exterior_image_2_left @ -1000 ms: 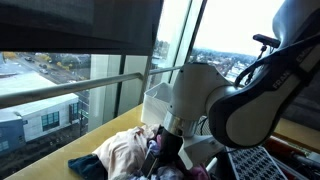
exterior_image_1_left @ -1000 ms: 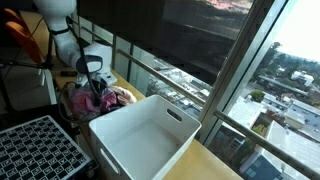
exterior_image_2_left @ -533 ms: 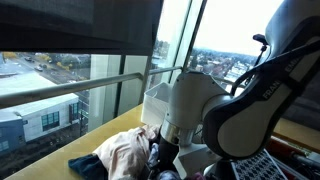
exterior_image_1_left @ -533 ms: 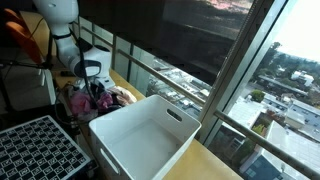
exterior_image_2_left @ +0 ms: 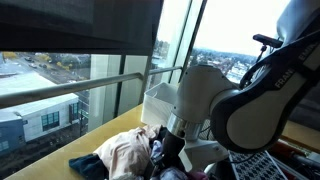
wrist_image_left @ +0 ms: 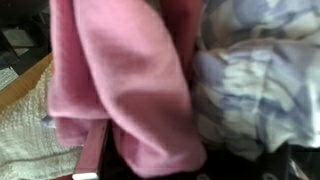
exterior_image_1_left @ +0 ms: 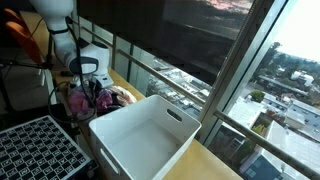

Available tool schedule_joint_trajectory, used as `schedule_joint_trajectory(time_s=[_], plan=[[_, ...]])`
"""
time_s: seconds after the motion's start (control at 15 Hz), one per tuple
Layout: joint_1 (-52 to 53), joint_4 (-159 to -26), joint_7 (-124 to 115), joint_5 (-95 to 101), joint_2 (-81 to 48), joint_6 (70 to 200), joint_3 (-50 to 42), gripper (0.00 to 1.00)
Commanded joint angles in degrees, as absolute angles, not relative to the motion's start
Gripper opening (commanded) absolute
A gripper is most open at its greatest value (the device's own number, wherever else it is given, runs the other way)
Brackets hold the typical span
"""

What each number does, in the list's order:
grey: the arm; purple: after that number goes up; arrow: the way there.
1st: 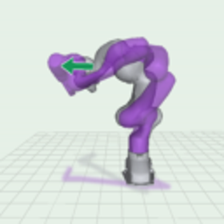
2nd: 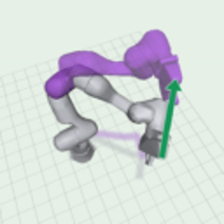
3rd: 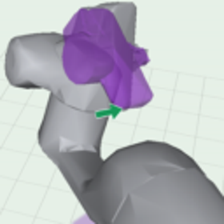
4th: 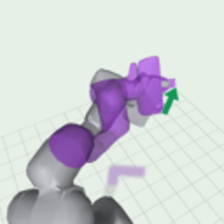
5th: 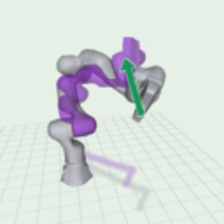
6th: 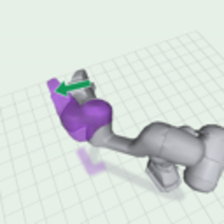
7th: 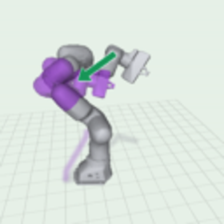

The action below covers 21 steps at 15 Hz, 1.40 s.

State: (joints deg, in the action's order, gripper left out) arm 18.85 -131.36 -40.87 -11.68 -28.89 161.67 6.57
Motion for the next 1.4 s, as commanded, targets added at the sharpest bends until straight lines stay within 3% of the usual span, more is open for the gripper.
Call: schedule_joint_trajectory(time_s=[0.0,0.8,1.33], plan=[[18.54,-135.91,-40.99,-14.15,-23.43,163.04,7.09,0.07],[17.61,-142.36,-48.20,-8.77,-3.23,159.68,3.86,0.07],[6.17,-146.43,-50.07,-5.63,20.12,150.52,5.03,0.07]])
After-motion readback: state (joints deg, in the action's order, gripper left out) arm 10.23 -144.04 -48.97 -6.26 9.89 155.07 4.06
